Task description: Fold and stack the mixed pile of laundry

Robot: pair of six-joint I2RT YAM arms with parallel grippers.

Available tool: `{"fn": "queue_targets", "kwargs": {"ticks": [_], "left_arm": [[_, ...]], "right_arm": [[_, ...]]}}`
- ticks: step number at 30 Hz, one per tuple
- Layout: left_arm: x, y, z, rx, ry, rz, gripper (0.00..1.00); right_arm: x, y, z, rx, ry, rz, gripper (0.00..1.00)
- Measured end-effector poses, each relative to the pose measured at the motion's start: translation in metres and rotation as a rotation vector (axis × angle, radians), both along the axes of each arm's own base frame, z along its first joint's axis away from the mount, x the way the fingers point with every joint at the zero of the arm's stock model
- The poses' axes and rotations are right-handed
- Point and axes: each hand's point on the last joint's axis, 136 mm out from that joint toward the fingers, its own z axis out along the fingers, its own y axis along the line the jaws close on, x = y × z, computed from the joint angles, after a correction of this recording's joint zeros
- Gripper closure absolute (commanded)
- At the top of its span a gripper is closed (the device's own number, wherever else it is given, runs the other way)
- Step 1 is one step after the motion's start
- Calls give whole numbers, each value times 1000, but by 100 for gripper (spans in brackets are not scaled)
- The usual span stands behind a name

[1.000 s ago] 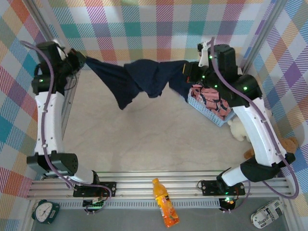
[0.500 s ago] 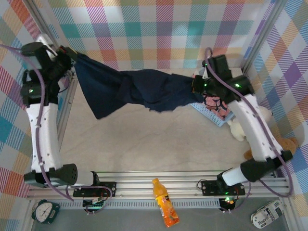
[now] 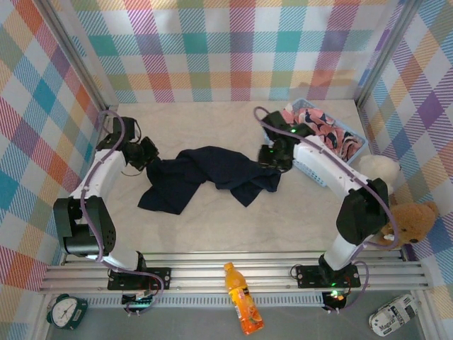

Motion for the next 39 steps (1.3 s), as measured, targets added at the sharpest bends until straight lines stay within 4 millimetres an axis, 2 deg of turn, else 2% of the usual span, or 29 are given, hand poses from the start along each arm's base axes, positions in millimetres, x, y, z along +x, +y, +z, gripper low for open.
{"fn": "queue_targets", "kwargs": {"ticks": [2, 4, 6, 8, 13, 17, 21, 23, 25, 26, 27, 28, 34, 36, 39], "left_arm": [[-2, 0, -6, -3, 9, 1, 100], [-6, 0, -12, -5, 24, 2, 100], [-7, 1, -15, 3, 32, 8, 100], [-10, 5, -22, 16, 47, 18, 100], [-22, 11, -58, 28, 146, 36, 100], [-28, 11, -82, 22, 210, 35, 100], [-31, 7, -91, 2, 229, 25, 100], [-33, 6, -93, -3, 236, 22, 100], [-35, 4, -95, -10, 242, 19, 100], [-36, 4, -96, -13, 245, 17, 100], [-37, 3, -97, -16, 248, 16, 100], [-38, 3, -97, -18, 249, 15, 100], [-38, 3, -97, -19, 251, 14, 100], [-38, 3, -97, -19, 250, 14, 100], [-35, 3, -94, -18, 242, 14, 100]], "right_arm": [[-3, 46, 12, 53, -43, 111, 46], [-4, 95, 13, 102, -66, 215, 46], [-4, 138, -1, 139, -63, 299, 46], [-7, 175, -25, 162, -42, 370, 46], [-1, 229, -88, 179, 32, 449, 44], [12, 260, -114, 170, 26, 480, 37], [19, 273, -124, 112, -2, 474, 35], [22, 273, -126, 76, -17, 459, 42], [23, 270, -129, 40, -23, 434, 60], [24, 268, -129, 25, -27, 425, 72], [25, 266, -129, 12, -29, 420, 90], [25, 263, -129, -1, -28, 414, 100], [28, 253, -128, -39, -34, 382, 100], [26, 244, -124, -52, -32, 369, 100], [23, 225, -101, -55, -48, 345, 100]]}}
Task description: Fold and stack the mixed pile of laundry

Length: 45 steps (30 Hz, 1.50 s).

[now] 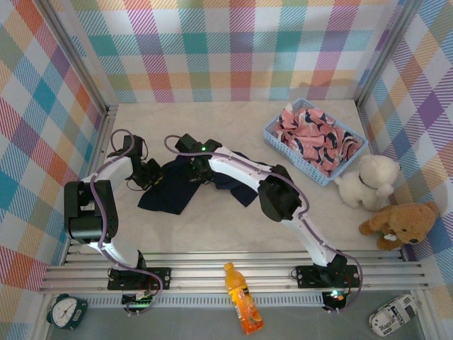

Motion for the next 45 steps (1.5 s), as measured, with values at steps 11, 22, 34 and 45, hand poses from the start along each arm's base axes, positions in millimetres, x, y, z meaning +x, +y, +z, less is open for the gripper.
{"fn": "queue_targets", "kwargs": {"ticks": [11, 22, 34, 45], "left_arm": [[9, -5, 0, -23, -5, -24, 100], [-7, -47, -31, -86, 32, -141, 100], [-13, -52, -30, -99, 27, -152, 100], [-6, -47, -20, -63, 43, -153, 100]], "right_arm": [[7, 24, 70, 194, -100, 59, 73], [4, 48, -10, 135, 11, 108, 45], [9, 33, -47, 17, 40, 40, 88], [-7, -12, -13, -57, 45, -3, 100]]}}
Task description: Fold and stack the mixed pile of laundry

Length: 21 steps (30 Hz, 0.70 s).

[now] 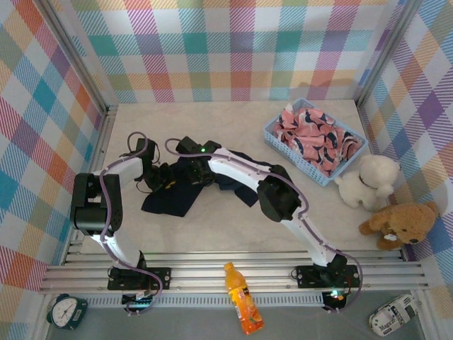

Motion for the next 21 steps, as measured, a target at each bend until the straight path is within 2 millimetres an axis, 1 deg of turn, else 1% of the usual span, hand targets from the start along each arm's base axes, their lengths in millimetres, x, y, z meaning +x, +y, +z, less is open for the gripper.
{"fn": "queue_targets", "kwargs": {"ticks": [3, 5, 8, 11, 13, 14, 15, 16, 17, 19, 20, 21], "left_arm": [[14, 6, 16, 26, -32, 1, 100], [28, 10, 34, 38, -73, -1, 100], [53, 19, 68, 46, -149, 8, 100], [82, 35, 121, 47, -256, 38, 100], [103, 50, 171, 62, -366, 58, 100], [111, 56, 203, 69, -429, 65, 100], [118, 61, 228, 77, -489, 70, 100], [123, 64, 258, 83, -551, 73, 100], [126, 67, 288, 92, -615, 76, 100], [127, 74, 351, 108, -759, 89, 100], [124, 79, 381, 118, -830, 100, 100], [121, 83, 404, 126, -885, 112, 100]], "right_arm": [[5, -27, 40, 28, -21, -32, 100], [18, -51, 76, 66, -60, -68, 100], [41, -98, 136, 112, -149, -145, 100], [59, -151, 186, 119, -251, -222, 100], [68, -190, 216, 107, -323, -279, 100], [69, -206, 229, 103, -351, -299, 100], [70, -220, 242, 101, -381, -318, 100], [70, -234, 259, 101, -417, -333, 100], [70, -242, 272, 105, -447, -341, 100], [69, -260, 310, 126, -536, -352, 100], [67, -269, 331, 136, -587, -358, 100], [63, -277, 352, 144, -639, -362, 100]]}}
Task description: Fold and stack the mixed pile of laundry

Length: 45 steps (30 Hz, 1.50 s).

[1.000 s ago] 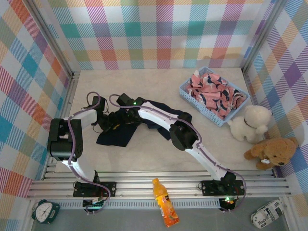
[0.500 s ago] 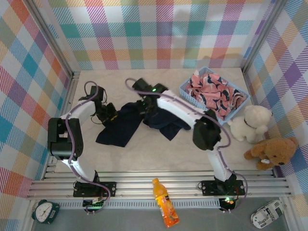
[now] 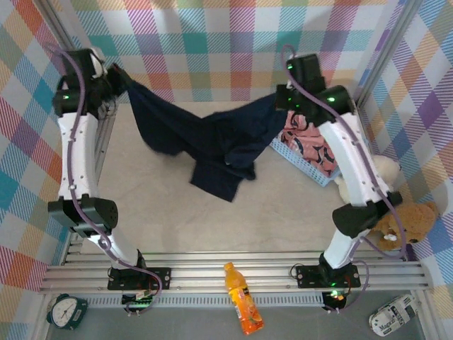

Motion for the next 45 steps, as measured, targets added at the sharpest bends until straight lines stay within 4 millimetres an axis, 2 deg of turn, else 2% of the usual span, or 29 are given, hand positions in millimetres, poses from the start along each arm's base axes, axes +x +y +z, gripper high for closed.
{"fn": "queue_targets", "kwargs": {"ticks": [1, 3, 5, 7, 10, 12, 15, 23, 26, 28, 30, 34, 37, 38, 39, 41, 43, 44, 45], "left_arm": [[-6, 6, 23, 5, -56, 16, 100], [-16, 17, 52, 4, -123, 49, 100], [-25, 31, 69, 6, -163, 88, 100], [-30, 41, 71, -8, -165, 118, 100], [-30, 52, 62, -39, -142, 145, 100], [-27, 54, 53, -63, -115, 144, 100], [-26, 52, 45, -84, -93, 138, 100], [-29, 61, 37, -90, -68, 173, 100], [-36, 67, 43, -88, -76, 188, 100], [-43, 66, 59, -76, -114, 188, 100], [-56, 63, 84, -59, -168, 186, 100], [-99, 51, 152, -13, -349, 181, 100], [-134, 39, 187, 9, -457, 174, 100], [-137, 39, 191, 8, -469, 175, 100], [-141, 37, 194, 8, -482, 174, 100], [-136, 39, 191, 1, -483, 175, 100], [-113, 46, 168, -25, -429, 181, 100], [-99, 50, 151, -40, -384, 184, 100], [-76, 57, 123, -58, -320, 184, 100]], "right_arm": [[-6, -10, 23, -2, -59, -9, 100], [-20, -27, 60, -11, -159, -29, 100], [-42, -48, 96, -30, -267, -59, 100], [-62, -68, 123, -49, -350, -95, 100], [-87, -89, 146, -58, -431, -143, 100], [-98, -97, 149, -63, -454, -157, 100], [-104, -100, 143, -68, -449, -161, 100], [-74, -81, 88, -72, -299, -129, 100], [-76, -71, 82, -32, -278, -77, 100], [-86, -64, 89, 14, -294, -28, 100], [-100, -61, 101, 56, -322, 13, 100], [-139, -66, 149, 148, -463, 65, 100], [-158, -72, 183, 193, -579, 72, 100], [-161, -73, 192, 199, -609, 73, 100], [-160, -73, 203, 203, -645, 73, 100], [-143, -69, 216, 198, -680, 62, 100], [-104, -59, 219, 182, -681, 47, 100], [-78, -52, 213, 176, -663, 44, 100], [-41, -43, 198, 167, -622, 38, 100]]}}
